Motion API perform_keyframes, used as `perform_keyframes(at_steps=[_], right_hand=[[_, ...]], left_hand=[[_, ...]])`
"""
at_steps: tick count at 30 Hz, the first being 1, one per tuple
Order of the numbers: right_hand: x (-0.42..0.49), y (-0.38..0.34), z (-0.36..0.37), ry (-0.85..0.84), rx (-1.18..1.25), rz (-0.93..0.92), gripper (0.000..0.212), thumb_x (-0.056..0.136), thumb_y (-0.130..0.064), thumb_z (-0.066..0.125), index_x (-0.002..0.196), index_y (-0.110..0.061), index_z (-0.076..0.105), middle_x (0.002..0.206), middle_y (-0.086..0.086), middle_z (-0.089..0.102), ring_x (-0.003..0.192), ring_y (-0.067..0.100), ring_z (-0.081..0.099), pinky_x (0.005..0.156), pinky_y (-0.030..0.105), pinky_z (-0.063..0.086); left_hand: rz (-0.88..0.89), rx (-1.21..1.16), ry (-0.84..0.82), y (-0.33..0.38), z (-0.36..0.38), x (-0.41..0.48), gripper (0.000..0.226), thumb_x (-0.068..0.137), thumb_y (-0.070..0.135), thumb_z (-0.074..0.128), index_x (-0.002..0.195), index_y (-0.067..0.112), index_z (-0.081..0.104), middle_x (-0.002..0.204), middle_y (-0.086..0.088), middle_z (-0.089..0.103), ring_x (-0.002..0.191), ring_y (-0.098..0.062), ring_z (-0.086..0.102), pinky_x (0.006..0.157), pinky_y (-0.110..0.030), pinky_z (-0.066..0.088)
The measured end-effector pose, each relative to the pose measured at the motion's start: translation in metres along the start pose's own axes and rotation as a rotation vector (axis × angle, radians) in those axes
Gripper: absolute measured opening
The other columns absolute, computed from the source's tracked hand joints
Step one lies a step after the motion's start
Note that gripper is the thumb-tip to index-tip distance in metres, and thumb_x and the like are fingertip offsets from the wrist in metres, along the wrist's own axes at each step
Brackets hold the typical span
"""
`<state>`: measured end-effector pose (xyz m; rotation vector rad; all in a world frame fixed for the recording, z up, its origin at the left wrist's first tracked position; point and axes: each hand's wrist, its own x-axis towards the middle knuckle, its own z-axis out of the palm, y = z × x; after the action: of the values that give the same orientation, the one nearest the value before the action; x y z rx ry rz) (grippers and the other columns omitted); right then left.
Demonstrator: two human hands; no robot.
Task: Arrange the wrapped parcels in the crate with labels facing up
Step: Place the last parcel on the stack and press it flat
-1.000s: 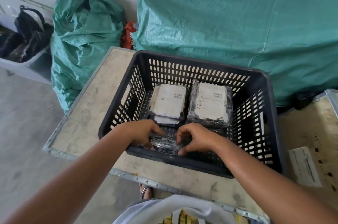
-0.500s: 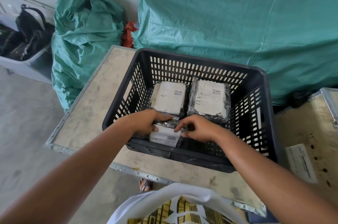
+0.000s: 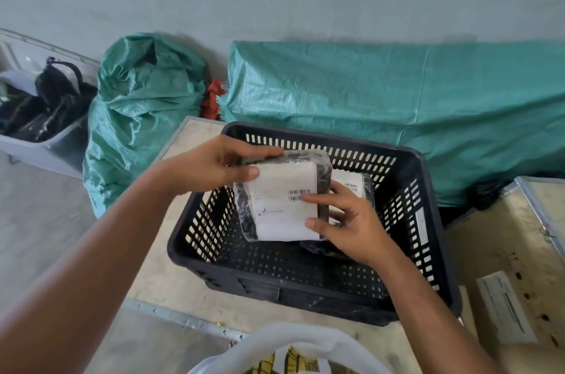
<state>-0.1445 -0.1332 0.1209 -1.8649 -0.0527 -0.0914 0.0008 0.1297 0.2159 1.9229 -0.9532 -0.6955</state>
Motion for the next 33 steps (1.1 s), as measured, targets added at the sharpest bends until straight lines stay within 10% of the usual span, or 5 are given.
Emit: perform_keyframes(at_steps=[7, 15, 21, 25, 33], right_hand=[[0.019, -0.011, -0.004, 0.065, 0.173, -0.096, 0.044, 0.09, -0.02, 0.078, 0.127, -0.042, 0.072, 0.137, -0.013, 0.065, 0.13, 0.009, 0.06, 0.105, 0.03, 0.052], [0.067, 0.019, -0.005, 0.104, 0.077, 0.131, 0.053, 0.092, -0.026, 0.077, 0.135, -0.052, 0.061, 0.141, -0.035, 0.053, 0.138, -0.008, 0.044, 0.122, 0.038, 0.033], [0.1, 0.049, 0.02, -0.02, -0.058, 0.277, 0.065, 0.1, -0.011, 0.066, 0.151, -0.045, 0.044, 0.164, -0.009, 0.035, 0.149, 0.009, 0.028, 0.111, 0.018, 0.028], [0.11, 0.063, 0.038, -0.061, -0.134, 0.338, 0.069, 0.103, -0.009, 0.06, 0.159, -0.037, 0.032, 0.168, 0.0, 0.028, 0.154, 0.021, 0.026, 0.11, 0.021, 0.026], [0.112, 0.078, 0.06, -0.011, -0.332, 0.341, 0.074, 0.101, -0.005, 0.061, 0.16, -0.035, 0.03, 0.169, 0.012, 0.021, 0.142, 0.035, 0.043, 0.097, 0.008, 0.037]], left_hand=[[0.068, -0.05, 0.409, -0.006, 0.013, 0.006, 0.077, 0.089, 0.044, 0.073, 0.154, 0.052, 0.033, 0.152, 0.011, 0.052, 0.128, -0.011, 0.058, 0.113, -0.048, 0.045], [-0.136, 0.044, 0.242, -0.069, 0.045, 0.028, 0.087, 0.085, 0.047, 0.077, 0.149, 0.064, 0.02, 0.167, 0.021, 0.017, 0.155, 0.002, -0.002, 0.127, -0.046, 0.014], [-0.347, 0.008, 0.215, -0.108, 0.057, 0.061, 0.103, 0.086, 0.025, 0.082, 0.162, 0.039, 0.014, 0.166, -0.002, 0.022, 0.152, -0.021, 0.025, 0.118, -0.031, 0.026], [-0.448, 0.019, 0.204, -0.126, 0.059, 0.072, 0.106, 0.087, 0.021, 0.081, 0.162, 0.043, 0.008, 0.172, -0.009, 0.001, 0.158, -0.023, -0.005, 0.124, -0.042, 0.015], [-0.498, 0.07, 0.16, -0.149, 0.066, 0.081, 0.113, 0.087, 0.015, 0.079, 0.157, 0.056, -0.001, 0.17, -0.005, -0.017, 0.158, -0.03, 0.006, 0.119, -0.036, 0.028]])
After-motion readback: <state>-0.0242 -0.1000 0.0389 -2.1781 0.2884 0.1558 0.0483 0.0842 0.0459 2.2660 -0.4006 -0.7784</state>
